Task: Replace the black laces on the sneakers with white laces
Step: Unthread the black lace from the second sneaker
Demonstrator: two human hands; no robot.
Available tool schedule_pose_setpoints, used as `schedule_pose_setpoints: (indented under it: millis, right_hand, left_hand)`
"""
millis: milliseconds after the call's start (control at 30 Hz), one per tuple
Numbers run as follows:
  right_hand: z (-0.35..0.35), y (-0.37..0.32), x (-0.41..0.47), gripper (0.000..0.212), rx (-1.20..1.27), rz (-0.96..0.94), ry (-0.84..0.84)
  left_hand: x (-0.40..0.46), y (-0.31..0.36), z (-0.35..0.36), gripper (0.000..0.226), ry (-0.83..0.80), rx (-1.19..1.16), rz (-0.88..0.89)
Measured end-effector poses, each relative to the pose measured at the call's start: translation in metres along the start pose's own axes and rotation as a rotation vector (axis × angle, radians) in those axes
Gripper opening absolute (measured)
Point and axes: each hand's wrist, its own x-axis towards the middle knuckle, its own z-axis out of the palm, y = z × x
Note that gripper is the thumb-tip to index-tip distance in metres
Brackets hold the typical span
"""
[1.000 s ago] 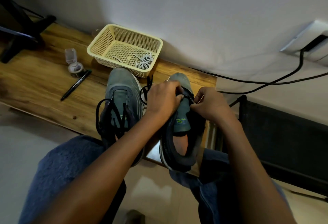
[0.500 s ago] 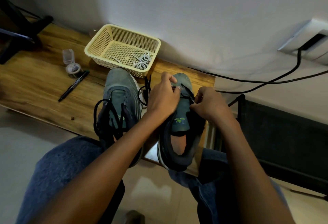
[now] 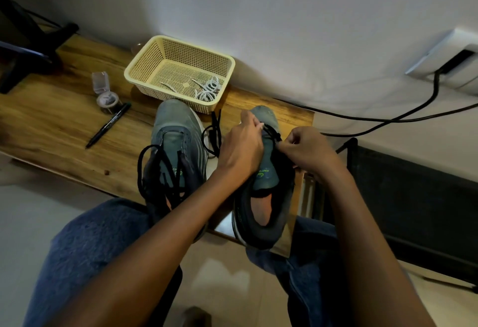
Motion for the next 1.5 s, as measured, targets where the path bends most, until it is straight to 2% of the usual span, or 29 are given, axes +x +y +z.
schedule_pose_setpoints:
  millis: [67, 133, 267, 367, 433, 533, 633, 733, 800, 867, 933, 1000, 1067, 1133, 1167, 1267, 1333, 1433, 1500]
  right_hand:
    - [0.004, 0.003, 0.005, 0.029, 0.018, 0.0, 0.089]
    - [0.009, 0.005, 0.009, 0.026, -0.059, -0.019, 0.18]
    - [0.018, 0.008, 0.014, 0.028, -0.07, -0.012, 0.202]
    - [0.019, 0.008, 0.015, 0.012, -0.056, -0.017, 0.257]
    - [0.019, 0.009, 0.015, 0.019, -0.029, -0.018, 0.316]
    - [0.013, 0.007, 0.015, 0.022, 0.192, -0.029, 0.469]
    - [0.001, -0.001, 0.009, 0.007, 0.567, -0.041, 0.636]
    - [-0.001, -0.005, 0.007, 0.003, 0.686, -0.082, 0.693]
    - [0.001, -0.003, 0.009, 0.018, 0.602, -0.073, 0.671]
    - [0.0, 0.0, 0.01, 0.042, 0.499, -0.01, 0.595]
    - [-0.004, 0.004, 0.008, 0.052, 0.397, 0.039, 0.523]
    - [-0.004, 0.006, 0.01, 0.039, 0.243, 0.018, 0.435]
    - [-0.001, 0.003, 0.007, 0.025, 0.122, -0.004, 0.247]
    - [0.002, 0.002, 0.004, 0.031, 0.01, 0.005, 0.067]
    - [0.002, 0.002, 0.003, 0.03, -0.033, 0.016, 0.042]
    - [-0.002, 0.004, 0.004, 0.009, -0.078, 0.04, 0.11]
    - [-0.004, 0.004, 0.002, 0.014, -0.101, 0.05, 0.127]
    - [-0.003, 0.002, 0.0, 0.007, -0.107, 0.045, 0.13]
    - [-0.001, 0.001, 0.0, 0.007, -0.125, 0.024, 0.132]
  left_hand:
    - [0.0, 0.0, -0.002, 0.016, -0.013, -0.005, 0.012]
    - [-0.001, 0.002, -0.003, 0.015, -0.04, 0.001, 0.039]
    - [-0.004, 0.003, -0.006, 0.016, -0.057, 0.056, 0.066]
    - [-0.004, 0.002, -0.008, 0.016, -0.071, 0.083, 0.076]
    - [-0.004, 0.0, -0.008, 0.017, -0.086, 0.087, 0.073]
    - [-0.003, -0.002, -0.009, 0.017, -0.113, 0.085, 0.051]
    - [-0.003, -0.002, -0.01, 0.017, -0.114, 0.09, 0.045]
    - [-0.004, -0.001, -0.009, 0.017, -0.113, 0.089, 0.047]
    - [-0.004, -0.001, -0.008, 0.016, -0.11, 0.084, 0.059]
    - [-0.004, -0.001, -0.007, 0.017, -0.103, 0.079, 0.07]
    - [-0.004, -0.001, -0.006, 0.019, -0.098, 0.071, 0.076]
    - [-0.004, -0.002, -0.005, 0.017, -0.086, 0.064, 0.081]
    - [-0.003, -0.002, -0.003, 0.014, -0.064, 0.074, 0.085]
    - [-0.003, -0.002, -0.001, 0.013, -0.043, 0.093, 0.092]
    - [-0.003, -0.002, 0.001, 0.013, -0.036, 0.084, 0.089]
    - [0.002, -0.003, -0.001, 0.008, 0.011, -0.055, 0.027]
    - [0.008, -0.005, -0.006, 0.002, 0.086, -0.214, -0.099]
    - [0.015, -0.007, -0.016, 0.019, 0.199, -0.517, -0.288]
    - [0.017, -0.009, -0.016, 0.018, 0.215, -0.484, -0.257]
